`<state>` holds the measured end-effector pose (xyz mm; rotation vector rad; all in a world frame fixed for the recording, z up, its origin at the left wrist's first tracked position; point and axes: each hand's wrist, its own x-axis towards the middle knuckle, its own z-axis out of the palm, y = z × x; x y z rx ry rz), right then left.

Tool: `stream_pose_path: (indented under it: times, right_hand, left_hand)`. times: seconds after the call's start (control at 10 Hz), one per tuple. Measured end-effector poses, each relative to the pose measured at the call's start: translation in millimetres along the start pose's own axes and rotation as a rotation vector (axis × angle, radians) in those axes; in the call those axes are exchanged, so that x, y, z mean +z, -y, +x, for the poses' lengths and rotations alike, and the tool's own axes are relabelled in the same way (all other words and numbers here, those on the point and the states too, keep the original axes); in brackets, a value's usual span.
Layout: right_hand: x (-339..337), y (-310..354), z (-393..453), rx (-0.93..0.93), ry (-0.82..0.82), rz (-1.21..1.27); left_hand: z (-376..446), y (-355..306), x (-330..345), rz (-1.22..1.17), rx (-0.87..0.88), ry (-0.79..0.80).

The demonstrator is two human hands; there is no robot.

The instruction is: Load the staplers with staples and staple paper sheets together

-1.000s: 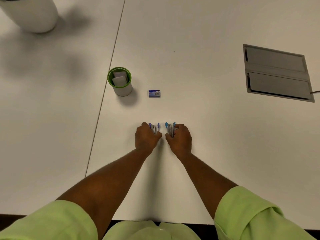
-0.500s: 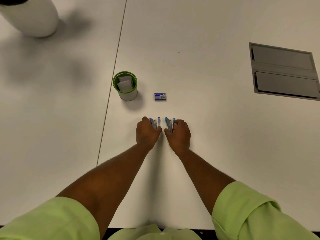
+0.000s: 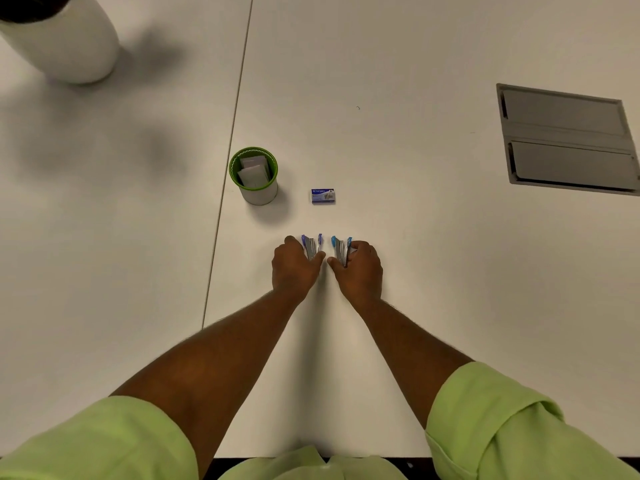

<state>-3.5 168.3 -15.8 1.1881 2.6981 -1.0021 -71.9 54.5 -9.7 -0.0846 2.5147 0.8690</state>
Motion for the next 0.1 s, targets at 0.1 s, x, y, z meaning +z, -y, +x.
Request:
stream_pose_path:
  times: [0.1]
  right_hand:
    - [-1.2, 1.7, -0.7, 0.013, 0.002, -0.003]
  left_hand:
    - [-2.4, -0.4, -3.2, -0.006, 0.005, 0.0]
